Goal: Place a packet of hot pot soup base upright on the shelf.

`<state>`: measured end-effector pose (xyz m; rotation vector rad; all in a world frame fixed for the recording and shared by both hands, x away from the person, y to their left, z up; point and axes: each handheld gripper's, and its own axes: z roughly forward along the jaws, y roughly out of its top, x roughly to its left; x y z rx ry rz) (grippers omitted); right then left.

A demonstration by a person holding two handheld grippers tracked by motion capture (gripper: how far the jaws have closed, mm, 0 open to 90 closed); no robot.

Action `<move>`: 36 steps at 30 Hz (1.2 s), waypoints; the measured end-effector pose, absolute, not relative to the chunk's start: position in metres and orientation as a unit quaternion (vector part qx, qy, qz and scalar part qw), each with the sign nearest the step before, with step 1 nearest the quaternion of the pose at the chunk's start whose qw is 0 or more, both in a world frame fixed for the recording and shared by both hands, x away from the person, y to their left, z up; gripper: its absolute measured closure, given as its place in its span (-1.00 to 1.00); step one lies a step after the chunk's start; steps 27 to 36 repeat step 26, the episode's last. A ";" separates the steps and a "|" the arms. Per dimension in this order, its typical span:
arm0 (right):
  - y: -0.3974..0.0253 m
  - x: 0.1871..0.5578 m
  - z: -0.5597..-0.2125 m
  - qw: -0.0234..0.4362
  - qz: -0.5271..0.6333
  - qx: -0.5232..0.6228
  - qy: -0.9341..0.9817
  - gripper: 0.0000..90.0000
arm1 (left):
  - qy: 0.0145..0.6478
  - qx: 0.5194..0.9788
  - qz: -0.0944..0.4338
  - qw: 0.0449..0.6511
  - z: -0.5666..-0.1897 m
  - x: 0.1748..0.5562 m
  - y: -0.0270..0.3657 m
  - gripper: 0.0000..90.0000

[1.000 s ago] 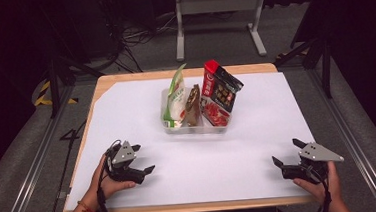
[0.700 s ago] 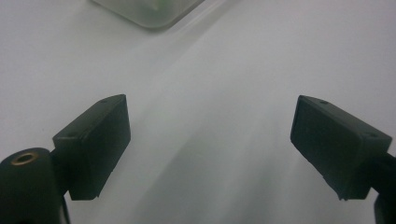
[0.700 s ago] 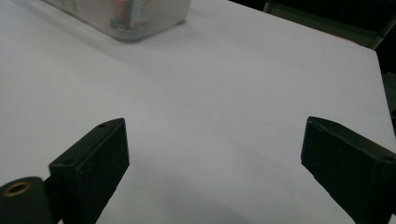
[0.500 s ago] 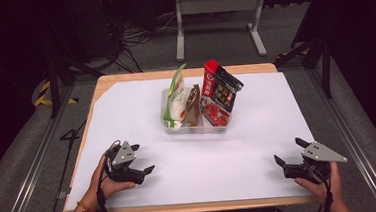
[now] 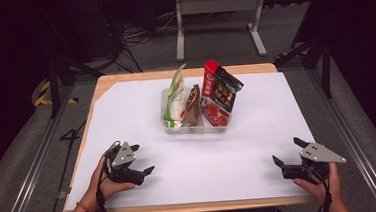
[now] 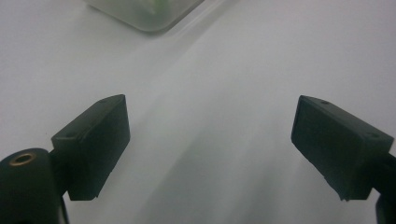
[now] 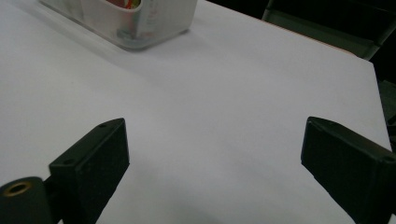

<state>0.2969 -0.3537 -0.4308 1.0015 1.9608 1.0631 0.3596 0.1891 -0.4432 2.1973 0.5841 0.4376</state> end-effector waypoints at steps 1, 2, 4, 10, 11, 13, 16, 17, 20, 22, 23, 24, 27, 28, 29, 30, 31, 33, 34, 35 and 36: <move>-0.353 0.297 -0.431 0.342 0.407 0.385 0.755 -0.81 | 0.231 0.869 0.173 0.402 -0.443 0.360 0.189 -0.72; -0.353 0.297 -0.431 0.342 0.407 0.385 0.755 -0.81 | 0.231 0.869 0.173 0.402 -0.443 0.360 0.189 -0.72; -0.353 0.297 -0.431 0.342 0.407 0.384 0.755 -0.81 | 0.231 0.869 0.173 0.402 -0.443 0.360 0.189 -0.72; -0.352 0.297 -0.430 0.342 0.406 0.382 0.757 -0.81 | 0.231 0.869 0.172 0.402 -0.443 0.360 0.189 -0.72; -0.352 0.297 -0.430 0.342 0.405 0.381 0.758 -0.81 | 0.232 0.869 0.172 0.402 -0.443 0.360 0.189 -0.72; -0.351 0.297 -0.430 0.341 0.406 0.381 0.757 -0.81 | 0.232 0.869 0.171 0.401 -0.444 0.360 0.189 -0.72; -0.351 0.297 -0.430 0.341 0.405 0.381 0.758 -0.81 | 0.232 0.869 0.174 0.401 -0.443 0.360 0.189 -0.72; -0.351 0.297 -0.429 0.341 0.406 0.381 0.758 -0.81 | 0.232 0.869 0.173 0.402 -0.443 0.360 0.189 -0.72; -0.351 0.296 -0.428 0.342 0.406 0.380 0.758 -0.81 | 0.231 0.868 0.175 0.403 -0.442 0.360 0.190 -0.72; -0.350 0.296 -0.427 0.343 0.406 0.378 0.758 -0.81 | 0.230 0.869 0.176 0.402 -0.442 0.361 0.189 -0.72; -0.350 0.296 -0.426 0.343 0.406 0.378 0.757 -0.81 | 0.230 0.869 0.176 0.402 -0.442 0.361 0.189 -0.72; -0.350 0.296 -0.426 0.343 0.406 0.378 0.757 -0.81 | 0.230 0.869 0.175 0.403 -0.442 0.361 0.189 -0.72; -0.350 0.296 -0.425 0.346 0.404 0.379 0.757 -0.81 | 0.228 0.869 0.174 0.403 -0.442 0.362 0.189 -0.72; -0.350 0.296 -0.425 0.346 0.404 0.379 0.757 -0.81 | 0.228 0.869 0.174 0.403 -0.442 0.362 0.189 -0.72; -0.350 0.296 -0.425 0.346 0.404 0.379 0.757 -0.81 | 0.228 0.869 0.174 0.403 -0.442 0.362 0.189 -0.72; -0.350 0.296 -0.425 0.346 0.404 0.379 0.757 -0.81 | 0.228 0.869 0.174 0.403 -0.442 0.362 0.189 -0.72; -0.350 0.296 -0.425 0.346 0.404 0.379 0.757 -0.81 | 0.228 0.869 0.174 0.403 -0.442 0.362 0.189 -0.72; -0.350 0.296 -0.425 0.346 0.404 0.379 0.757 -0.81 | 0.228 0.869 0.174 0.403 -0.442 0.362 0.189 -0.72; -0.350 0.296 -0.425 0.346 0.404 0.379 0.757 -0.81 | 0.228 0.869 0.174 0.403 -0.442 0.362 0.189 -0.72; -0.350 0.296 -0.425 0.346 0.404 0.379 0.757 -0.81 | 0.228 0.869 0.174 0.403 -0.442 0.362 0.189 -0.72; -0.350 0.296 -0.425 0.346 0.404 0.379 0.757 -0.81 | 0.228 0.869 0.174 0.403 -0.442 0.362 0.189 -0.72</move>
